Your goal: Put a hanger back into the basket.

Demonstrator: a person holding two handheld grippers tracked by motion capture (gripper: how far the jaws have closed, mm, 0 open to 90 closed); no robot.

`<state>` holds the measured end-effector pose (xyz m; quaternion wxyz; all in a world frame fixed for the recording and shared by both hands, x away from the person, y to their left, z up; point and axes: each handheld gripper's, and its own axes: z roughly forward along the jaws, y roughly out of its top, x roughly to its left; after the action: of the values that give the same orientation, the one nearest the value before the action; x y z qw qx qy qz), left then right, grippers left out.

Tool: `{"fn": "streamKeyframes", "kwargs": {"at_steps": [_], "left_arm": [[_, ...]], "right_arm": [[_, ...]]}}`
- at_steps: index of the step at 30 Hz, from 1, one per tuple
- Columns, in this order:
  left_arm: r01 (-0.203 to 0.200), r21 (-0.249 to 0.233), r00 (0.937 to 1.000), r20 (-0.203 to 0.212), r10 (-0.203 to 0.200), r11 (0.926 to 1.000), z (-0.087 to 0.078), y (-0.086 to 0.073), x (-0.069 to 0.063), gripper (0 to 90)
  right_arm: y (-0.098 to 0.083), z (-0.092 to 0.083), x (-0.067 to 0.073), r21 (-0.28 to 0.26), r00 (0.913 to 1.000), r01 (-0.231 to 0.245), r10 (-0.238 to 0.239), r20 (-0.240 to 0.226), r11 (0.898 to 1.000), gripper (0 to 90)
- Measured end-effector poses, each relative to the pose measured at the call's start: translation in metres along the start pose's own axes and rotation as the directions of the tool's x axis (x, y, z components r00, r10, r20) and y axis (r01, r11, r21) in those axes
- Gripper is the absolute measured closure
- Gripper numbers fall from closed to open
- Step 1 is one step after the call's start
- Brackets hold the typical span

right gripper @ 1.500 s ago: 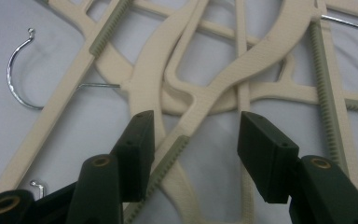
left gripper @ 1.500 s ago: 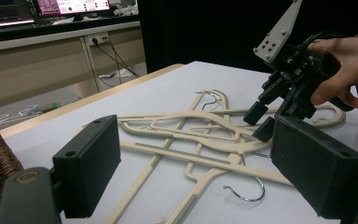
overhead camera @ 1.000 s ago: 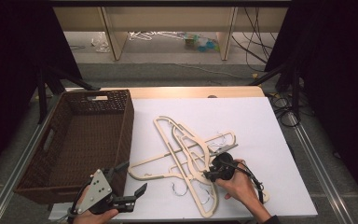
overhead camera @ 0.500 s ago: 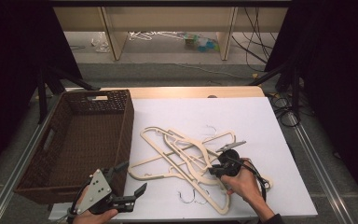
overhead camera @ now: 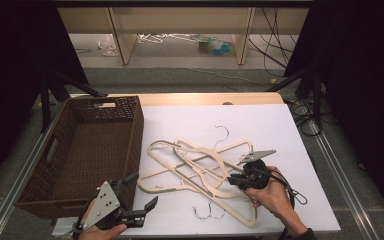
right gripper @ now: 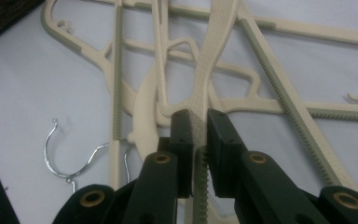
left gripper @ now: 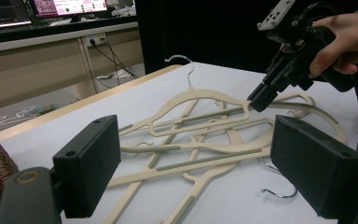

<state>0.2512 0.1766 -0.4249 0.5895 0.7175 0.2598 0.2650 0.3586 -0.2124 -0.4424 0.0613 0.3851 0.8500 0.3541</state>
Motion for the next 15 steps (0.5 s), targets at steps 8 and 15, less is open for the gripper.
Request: {"fn": "streamKeyframes", "kwargs": {"at_steps": [8,15], "left_arm": [[-0.011,0.029,0.9996,0.027,0.011,0.9995,0.019,0.003,-0.008,16.0],[-0.061,0.118,0.9976,0.04,0.057,0.9912,0.06,0.013,-0.015,16.6]], "right_arm": [[-0.004,-0.018,0.006,0.0,0.9968,0.074,-0.074,-0.03,0.997,82.5],[-0.003,-0.022,0.016,0.001,0.9928,0.11,-0.109,-0.049,0.994,83.4]]}}
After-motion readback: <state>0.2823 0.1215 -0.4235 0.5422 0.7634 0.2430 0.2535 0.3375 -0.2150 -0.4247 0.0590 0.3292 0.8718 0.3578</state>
